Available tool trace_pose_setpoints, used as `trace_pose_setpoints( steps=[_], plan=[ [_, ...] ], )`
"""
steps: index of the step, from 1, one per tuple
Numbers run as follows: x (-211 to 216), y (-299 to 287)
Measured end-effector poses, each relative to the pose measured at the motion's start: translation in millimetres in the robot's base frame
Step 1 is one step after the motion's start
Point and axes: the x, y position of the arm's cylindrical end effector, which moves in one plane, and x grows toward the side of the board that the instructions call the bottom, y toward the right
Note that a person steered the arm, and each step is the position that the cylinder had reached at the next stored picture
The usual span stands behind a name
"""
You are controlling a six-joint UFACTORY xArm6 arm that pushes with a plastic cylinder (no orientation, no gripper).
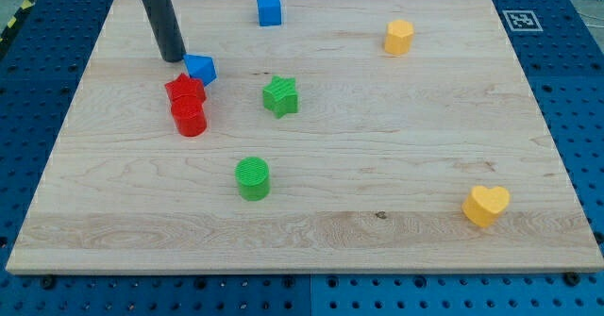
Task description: Move the blue triangle to the top right of the red star
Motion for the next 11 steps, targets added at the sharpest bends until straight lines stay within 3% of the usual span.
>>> trace_pose_setpoints(
  steps=[6, 11],
  plan=[
    [25.4, -2.6],
    [28.2, 45.6]
  ],
)
